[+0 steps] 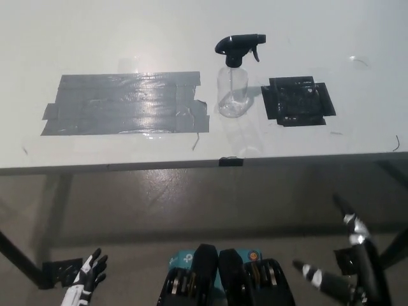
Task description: The robot grabs the black lid of the spray bottle on the desk and places it on the black area of the desk
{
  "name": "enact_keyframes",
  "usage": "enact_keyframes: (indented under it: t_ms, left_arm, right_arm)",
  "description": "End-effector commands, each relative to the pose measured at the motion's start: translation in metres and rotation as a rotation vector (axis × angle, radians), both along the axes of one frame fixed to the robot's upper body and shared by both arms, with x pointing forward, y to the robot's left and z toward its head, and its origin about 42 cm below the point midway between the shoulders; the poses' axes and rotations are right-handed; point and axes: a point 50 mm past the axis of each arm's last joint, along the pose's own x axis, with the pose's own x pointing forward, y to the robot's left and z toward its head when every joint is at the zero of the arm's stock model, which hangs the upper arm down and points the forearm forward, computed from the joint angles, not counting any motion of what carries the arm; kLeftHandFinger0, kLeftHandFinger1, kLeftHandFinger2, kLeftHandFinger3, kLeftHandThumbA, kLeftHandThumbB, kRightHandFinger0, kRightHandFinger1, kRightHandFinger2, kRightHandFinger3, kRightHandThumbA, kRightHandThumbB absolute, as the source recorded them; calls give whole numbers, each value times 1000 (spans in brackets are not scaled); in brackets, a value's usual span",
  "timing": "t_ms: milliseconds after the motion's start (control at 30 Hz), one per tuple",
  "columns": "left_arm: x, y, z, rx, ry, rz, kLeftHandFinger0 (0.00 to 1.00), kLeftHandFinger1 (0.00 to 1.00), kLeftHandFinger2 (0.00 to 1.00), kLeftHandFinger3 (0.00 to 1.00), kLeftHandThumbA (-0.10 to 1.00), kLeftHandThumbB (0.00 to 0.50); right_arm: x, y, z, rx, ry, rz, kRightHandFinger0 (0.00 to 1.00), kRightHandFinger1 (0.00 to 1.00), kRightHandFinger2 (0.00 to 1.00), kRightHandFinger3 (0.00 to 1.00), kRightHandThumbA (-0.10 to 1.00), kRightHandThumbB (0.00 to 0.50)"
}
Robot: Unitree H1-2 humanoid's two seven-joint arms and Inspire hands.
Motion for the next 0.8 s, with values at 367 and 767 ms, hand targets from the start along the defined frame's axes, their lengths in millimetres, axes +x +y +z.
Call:
enact_keyframes:
  t_ms: [367,767]
  left_arm:
    - [15,-7,-17,50,-19,-32,1000,1000,1000,1000,1000,295]
    - [14,-7,-19,87,-24,-43,1000,1000,1000,1000,1000,290]
  right_arm:
    - [132,8,164,-389,-211,-85,1000,1000,1000,1000,1000,321]
    - [220,42,226,-625,-146,-138,1000,1000,1000,1000,1000,385]
